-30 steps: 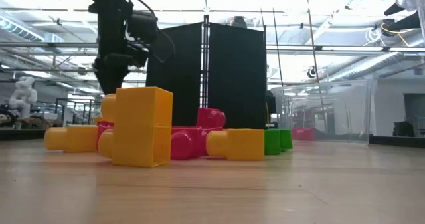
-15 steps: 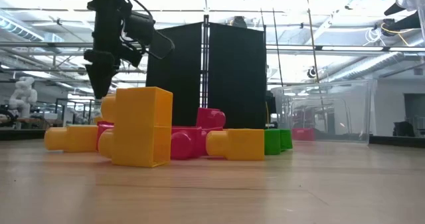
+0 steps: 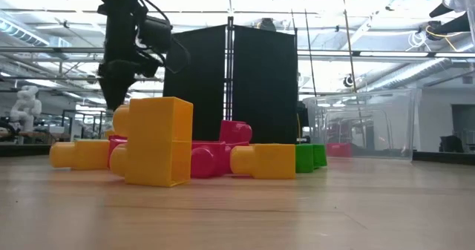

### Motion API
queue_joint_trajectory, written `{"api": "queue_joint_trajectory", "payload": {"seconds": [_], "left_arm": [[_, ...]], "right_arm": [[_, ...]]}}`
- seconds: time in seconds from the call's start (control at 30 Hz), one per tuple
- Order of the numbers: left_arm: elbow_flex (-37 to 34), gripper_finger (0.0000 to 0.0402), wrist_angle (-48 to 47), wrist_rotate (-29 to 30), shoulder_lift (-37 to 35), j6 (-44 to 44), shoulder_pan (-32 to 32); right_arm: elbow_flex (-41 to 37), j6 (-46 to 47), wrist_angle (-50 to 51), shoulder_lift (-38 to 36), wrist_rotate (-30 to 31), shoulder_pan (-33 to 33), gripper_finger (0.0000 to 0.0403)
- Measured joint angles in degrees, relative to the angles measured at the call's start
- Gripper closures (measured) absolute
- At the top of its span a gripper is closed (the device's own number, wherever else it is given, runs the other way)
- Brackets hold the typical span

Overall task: Sort blocks
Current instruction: Put the yellow game piece into the bottom right transparent bin

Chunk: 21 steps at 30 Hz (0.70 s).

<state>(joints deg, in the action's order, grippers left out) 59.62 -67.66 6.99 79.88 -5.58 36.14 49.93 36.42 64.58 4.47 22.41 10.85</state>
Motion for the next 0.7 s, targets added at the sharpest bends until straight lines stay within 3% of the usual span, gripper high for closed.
{"api": "queue_joint_trajectory", "payload": {"seconds": [0.13,0.27,0.43,0.7], "left_arm": [[0.9,0.0091,0.1,-2.6,-0.2,-20.1,-0.1],[0.9,0.0091,4.1,-3.3,-0.1,-34.1,-0.2],[0.0,0.0091,8.6,-0.3,0.0,-37.7,-1.1],[-2.4,0.0091,7.1,2.3,0.0,-56.0,-2.5]], "right_arm": [[0.0,-0.1,0.0,0.0,0.0,0.0,0.0195],[0.0,-1.3,0.0,0.0,0.0,0.0,0.0195],[0.0,-2.4,0.0,0.0,0.0,0.0,0.0195],[0.0,-2.6,0.0,0.0,-0.2,0.0,0.0195]]}}
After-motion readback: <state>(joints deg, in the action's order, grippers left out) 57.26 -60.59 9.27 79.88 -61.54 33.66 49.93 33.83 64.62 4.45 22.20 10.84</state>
